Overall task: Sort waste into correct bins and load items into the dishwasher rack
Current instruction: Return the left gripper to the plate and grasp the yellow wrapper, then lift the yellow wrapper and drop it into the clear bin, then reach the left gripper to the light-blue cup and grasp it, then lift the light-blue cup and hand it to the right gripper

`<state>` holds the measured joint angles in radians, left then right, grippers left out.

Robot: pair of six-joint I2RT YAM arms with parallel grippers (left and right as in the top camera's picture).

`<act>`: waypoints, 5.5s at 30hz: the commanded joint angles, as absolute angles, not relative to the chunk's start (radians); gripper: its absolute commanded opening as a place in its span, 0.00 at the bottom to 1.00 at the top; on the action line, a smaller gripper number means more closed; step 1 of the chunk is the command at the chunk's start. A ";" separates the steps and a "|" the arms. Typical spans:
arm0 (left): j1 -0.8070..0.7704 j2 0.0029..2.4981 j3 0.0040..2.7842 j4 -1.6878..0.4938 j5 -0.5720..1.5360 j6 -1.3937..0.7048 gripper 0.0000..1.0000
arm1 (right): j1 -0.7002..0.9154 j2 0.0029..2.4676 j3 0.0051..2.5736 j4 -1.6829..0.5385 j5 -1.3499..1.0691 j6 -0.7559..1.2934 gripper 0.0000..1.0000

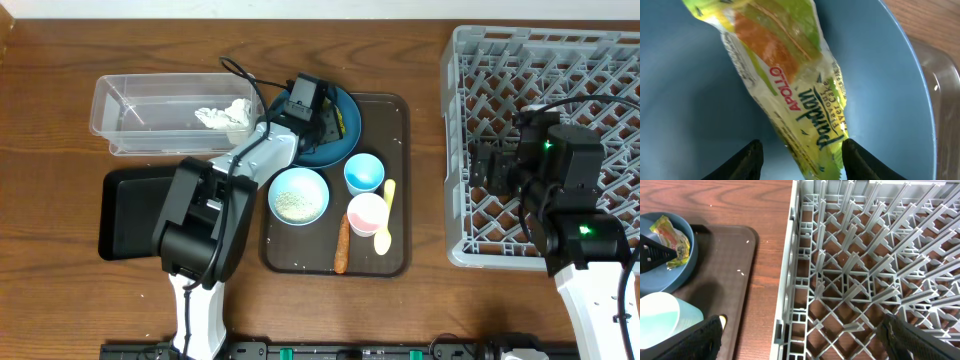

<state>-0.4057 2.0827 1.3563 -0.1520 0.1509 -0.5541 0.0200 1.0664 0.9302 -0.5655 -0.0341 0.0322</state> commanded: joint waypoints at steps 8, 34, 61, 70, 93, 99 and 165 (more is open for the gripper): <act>-0.432 2.099 1.350 -0.155 0.145 -0.554 0.49 | 0.007 1.067 0.948 -0.569 -0.042 0.021 0.99; -0.426 2.093 1.350 -0.182 0.119 -0.453 0.06 | 0.007 1.067 0.948 -0.580 -0.042 0.021 0.99; -0.088 1.682 1.346 -0.439 -0.094 -0.177 0.06 | 0.007 1.067 0.948 -0.580 -0.042 0.021 0.99; -0.053 1.731 1.347 -0.452 -0.094 -0.176 0.34 | 0.007 1.067 0.948 -0.580 -0.042 0.021 0.99; -0.345 1.688 1.346 -0.511 0.370 -0.176 0.37 | 0.007 1.067 0.948 -0.579 -0.042 0.021 0.99; -0.442 1.744 1.346 -0.554 0.370 -0.176 0.38 | 0.007 1.067 0.948 -0.579 -0.042 0.021 0.99; -0.267 1.794 1.383 -0.214 1.269 -0.504 0.06 | 0.088 1.519 0.948 0.187 -1.247 0.014 0.99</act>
